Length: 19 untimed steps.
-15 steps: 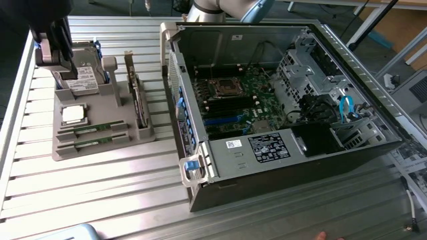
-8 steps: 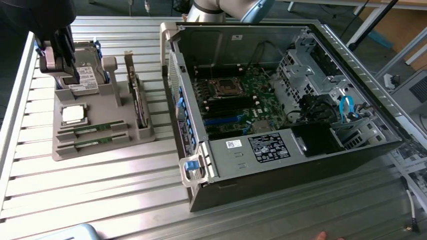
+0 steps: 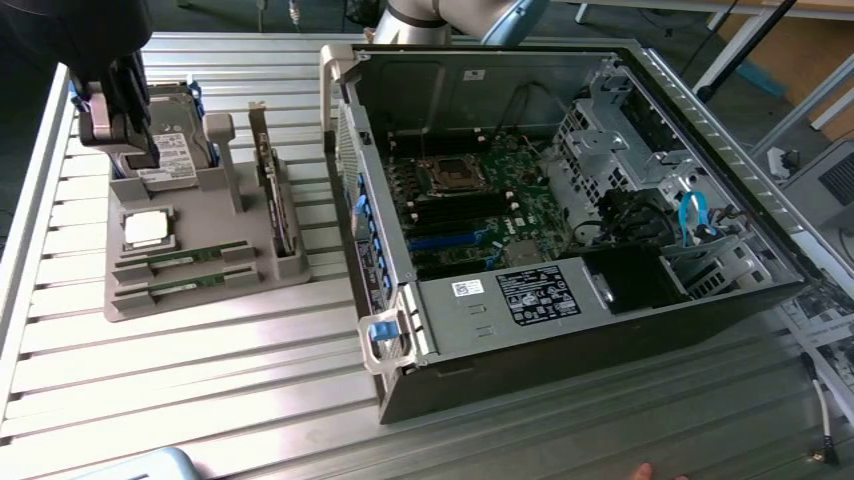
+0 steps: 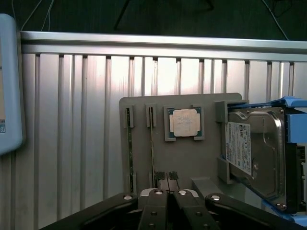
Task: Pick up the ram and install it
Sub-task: 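Pick up the ram and move it above insertion slot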
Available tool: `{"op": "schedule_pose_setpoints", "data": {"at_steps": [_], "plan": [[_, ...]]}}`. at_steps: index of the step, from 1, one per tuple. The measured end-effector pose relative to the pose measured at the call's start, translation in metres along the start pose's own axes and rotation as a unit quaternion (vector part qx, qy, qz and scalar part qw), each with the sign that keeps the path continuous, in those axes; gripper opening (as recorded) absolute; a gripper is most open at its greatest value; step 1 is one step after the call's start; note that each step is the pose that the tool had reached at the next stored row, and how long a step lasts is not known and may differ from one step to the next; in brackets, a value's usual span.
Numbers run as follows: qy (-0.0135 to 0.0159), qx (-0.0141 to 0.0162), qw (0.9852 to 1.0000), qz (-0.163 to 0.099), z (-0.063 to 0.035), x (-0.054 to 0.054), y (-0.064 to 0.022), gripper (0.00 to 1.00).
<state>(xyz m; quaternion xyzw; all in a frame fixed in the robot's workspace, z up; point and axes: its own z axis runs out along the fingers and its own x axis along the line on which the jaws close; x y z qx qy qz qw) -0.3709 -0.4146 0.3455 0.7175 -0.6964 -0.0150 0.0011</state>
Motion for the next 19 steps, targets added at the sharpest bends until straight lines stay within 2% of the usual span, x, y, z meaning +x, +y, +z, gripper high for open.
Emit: {"op": "schedule_pose_setpoints", "data": {"at_steps": [1,3,4,5,10,19], "plan": [[0.0,0.0,1.0,0.0,0.0,0.0,0.0,0.11],[0.0,0.0,1.0,0.0,0.0,0.0,0.0,0.23],[0.0,0.0,1.0,0.0,0.0,0.0,0.0,0.23],[0.0,0.0,1.0,0.0,0.0,0.0,0.0,0.3],[-0.0001,0.0001,1.0,0.0,0.0029,0.0,-0.0001,0.3],[0.0,0.0,1.0,0.0,0.0188,0.0,-0.0004,0.3]]}}
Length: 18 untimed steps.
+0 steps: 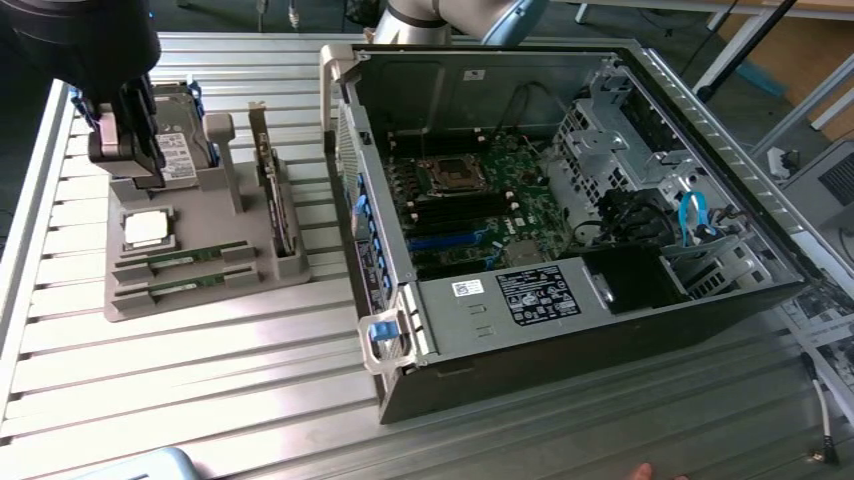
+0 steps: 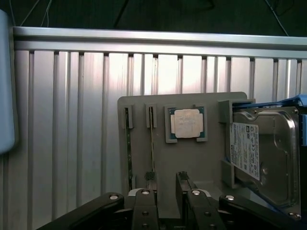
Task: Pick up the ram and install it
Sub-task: 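Pick up the ram and move it above insertion slot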
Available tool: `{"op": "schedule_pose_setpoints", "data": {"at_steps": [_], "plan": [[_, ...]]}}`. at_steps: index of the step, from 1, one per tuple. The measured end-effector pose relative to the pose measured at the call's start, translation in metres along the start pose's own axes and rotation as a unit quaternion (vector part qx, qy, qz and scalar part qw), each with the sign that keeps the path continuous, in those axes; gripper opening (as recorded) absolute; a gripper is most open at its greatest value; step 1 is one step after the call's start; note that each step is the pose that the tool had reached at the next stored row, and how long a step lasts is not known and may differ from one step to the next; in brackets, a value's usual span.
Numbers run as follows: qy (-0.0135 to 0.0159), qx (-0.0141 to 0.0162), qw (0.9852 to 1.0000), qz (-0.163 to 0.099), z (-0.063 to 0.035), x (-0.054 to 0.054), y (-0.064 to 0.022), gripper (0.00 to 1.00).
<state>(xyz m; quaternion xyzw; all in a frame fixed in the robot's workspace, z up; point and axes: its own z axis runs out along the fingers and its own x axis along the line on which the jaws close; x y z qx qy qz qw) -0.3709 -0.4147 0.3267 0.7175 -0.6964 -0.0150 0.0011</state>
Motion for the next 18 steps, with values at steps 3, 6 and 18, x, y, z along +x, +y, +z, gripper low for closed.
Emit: {"op": "schedule_pose_setpoints", "data": {"at_steps": [3,6,18], "plan": [[0.0,0.0,1.0,0.0,0.0062,0.0,-0.0001,0.3],[0.0,-0.0001,1.0,0.0,0.013,0.0,-0.0003,0.3],[0.0,0.0,1.0,0.0,0.0177,0.005,-0.0003,0.3]]}}
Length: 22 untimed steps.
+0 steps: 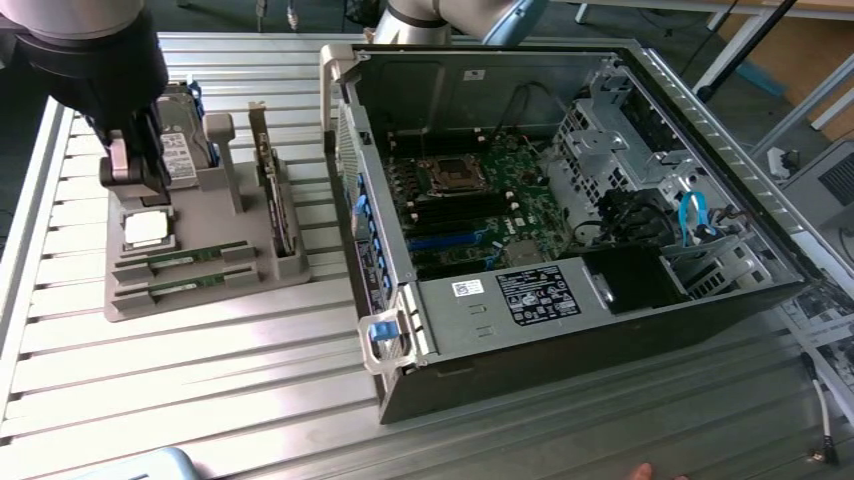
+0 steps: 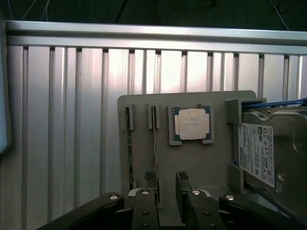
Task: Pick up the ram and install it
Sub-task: 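Pick up the ram and move it above insertion slot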
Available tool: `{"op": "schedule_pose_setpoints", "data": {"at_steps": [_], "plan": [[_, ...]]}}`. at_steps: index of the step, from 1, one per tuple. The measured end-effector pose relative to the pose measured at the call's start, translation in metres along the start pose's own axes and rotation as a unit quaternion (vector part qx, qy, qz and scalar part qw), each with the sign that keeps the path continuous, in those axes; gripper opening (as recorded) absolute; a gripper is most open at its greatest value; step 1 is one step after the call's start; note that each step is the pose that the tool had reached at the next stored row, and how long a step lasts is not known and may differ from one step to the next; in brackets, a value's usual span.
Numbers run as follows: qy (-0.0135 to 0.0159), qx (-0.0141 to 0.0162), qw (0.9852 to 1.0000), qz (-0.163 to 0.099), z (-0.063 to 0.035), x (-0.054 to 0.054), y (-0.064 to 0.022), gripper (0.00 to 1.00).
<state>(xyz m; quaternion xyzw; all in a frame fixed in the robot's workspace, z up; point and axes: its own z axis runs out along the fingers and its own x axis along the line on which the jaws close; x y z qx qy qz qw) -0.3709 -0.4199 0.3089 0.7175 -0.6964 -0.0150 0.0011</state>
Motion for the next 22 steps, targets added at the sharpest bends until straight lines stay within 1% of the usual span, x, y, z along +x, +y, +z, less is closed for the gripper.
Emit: {"op": "schedule_pose_setpoints", "data": {"at_steps": [6,11,22], "plan": [[0.0,0.0,1.0,0.0,-0.0001,0.005,0.0002,0.3],[0.0,0.0,1.0,0.0,-0.0001,0.006,0.0002,0.3],[0.0,0.0,1.0,0.0,0.0101,0.006,-0.0001,0.3]]}}
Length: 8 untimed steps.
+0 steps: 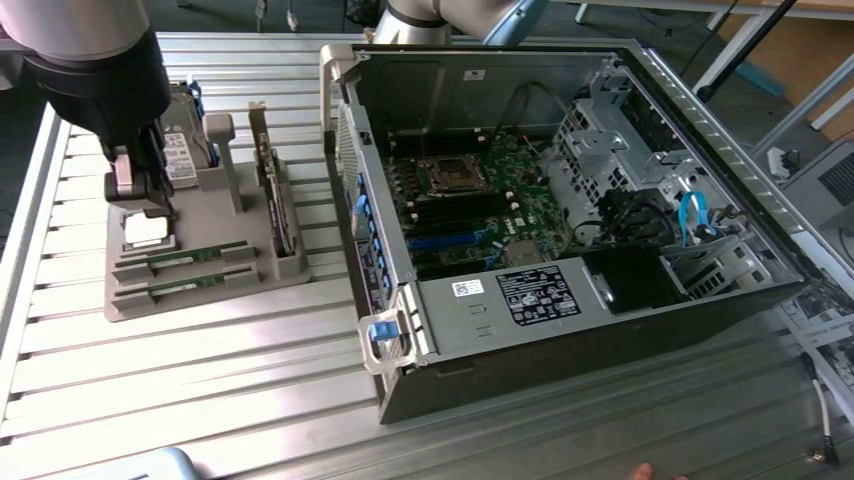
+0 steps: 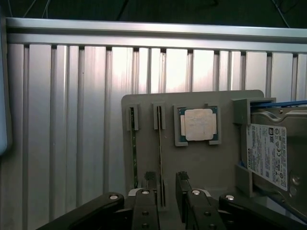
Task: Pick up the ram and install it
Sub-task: 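Pick up the ram and move it above insertion slot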
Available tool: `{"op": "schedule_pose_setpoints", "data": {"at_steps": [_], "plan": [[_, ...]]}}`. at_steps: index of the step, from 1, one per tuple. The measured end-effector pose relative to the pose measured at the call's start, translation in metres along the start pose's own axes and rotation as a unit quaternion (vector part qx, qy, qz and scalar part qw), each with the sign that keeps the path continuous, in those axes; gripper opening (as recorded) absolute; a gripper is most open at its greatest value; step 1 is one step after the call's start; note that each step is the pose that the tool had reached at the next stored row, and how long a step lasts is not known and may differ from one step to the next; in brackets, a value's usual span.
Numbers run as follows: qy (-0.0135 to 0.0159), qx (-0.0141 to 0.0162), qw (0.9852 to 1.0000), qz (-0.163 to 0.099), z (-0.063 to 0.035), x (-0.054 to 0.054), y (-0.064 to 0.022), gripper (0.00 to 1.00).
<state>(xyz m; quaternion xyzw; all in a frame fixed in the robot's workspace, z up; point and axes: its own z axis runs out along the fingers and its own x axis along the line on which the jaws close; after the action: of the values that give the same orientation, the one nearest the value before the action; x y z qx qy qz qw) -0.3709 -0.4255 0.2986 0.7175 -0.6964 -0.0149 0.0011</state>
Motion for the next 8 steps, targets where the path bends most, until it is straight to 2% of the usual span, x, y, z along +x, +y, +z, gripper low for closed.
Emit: {"op": "schedule_pose_setpoints", "data": {"at_steps": [8], "plan": [[0.0,0.0,1.0,0.0,0.007,0.0002,-0.0001,0.3]]}}
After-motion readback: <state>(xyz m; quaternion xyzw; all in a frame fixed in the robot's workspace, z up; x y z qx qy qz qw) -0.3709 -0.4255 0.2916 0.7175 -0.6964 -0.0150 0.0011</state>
